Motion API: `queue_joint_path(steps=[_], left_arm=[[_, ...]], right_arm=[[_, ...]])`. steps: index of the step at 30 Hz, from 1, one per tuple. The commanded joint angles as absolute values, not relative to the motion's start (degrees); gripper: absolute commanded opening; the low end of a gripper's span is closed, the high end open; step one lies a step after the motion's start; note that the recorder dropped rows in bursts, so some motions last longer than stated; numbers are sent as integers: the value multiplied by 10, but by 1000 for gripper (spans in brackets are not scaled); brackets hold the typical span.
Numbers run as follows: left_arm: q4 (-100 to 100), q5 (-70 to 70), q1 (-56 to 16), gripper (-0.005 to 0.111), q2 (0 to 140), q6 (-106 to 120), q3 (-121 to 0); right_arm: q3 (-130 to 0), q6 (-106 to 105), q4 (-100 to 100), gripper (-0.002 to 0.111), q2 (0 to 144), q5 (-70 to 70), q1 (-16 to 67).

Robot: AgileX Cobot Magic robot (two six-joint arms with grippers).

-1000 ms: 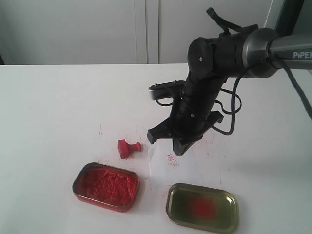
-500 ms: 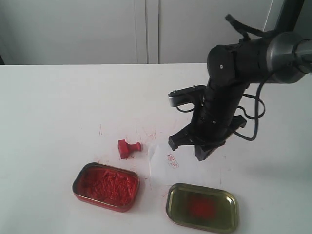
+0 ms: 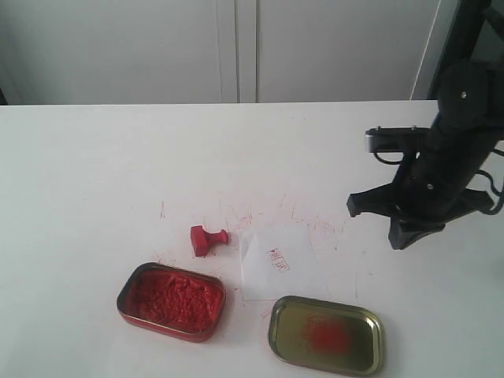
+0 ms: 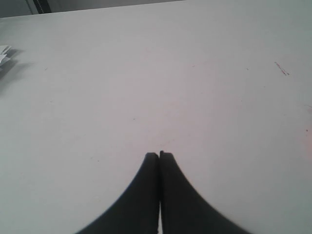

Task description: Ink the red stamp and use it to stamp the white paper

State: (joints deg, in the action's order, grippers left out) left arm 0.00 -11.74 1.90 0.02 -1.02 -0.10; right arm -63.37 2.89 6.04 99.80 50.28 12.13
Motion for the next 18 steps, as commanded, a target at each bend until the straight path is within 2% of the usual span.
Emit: queue_joint_path(steps=[1,18], left_arm=[[-3,-116,15,0,0,-12,0],[-3,-116,15,0,0,-12,0]], right_arm=[[-621,42,58,0,987,502,85],[-617,50,61,0,987,538,80]])
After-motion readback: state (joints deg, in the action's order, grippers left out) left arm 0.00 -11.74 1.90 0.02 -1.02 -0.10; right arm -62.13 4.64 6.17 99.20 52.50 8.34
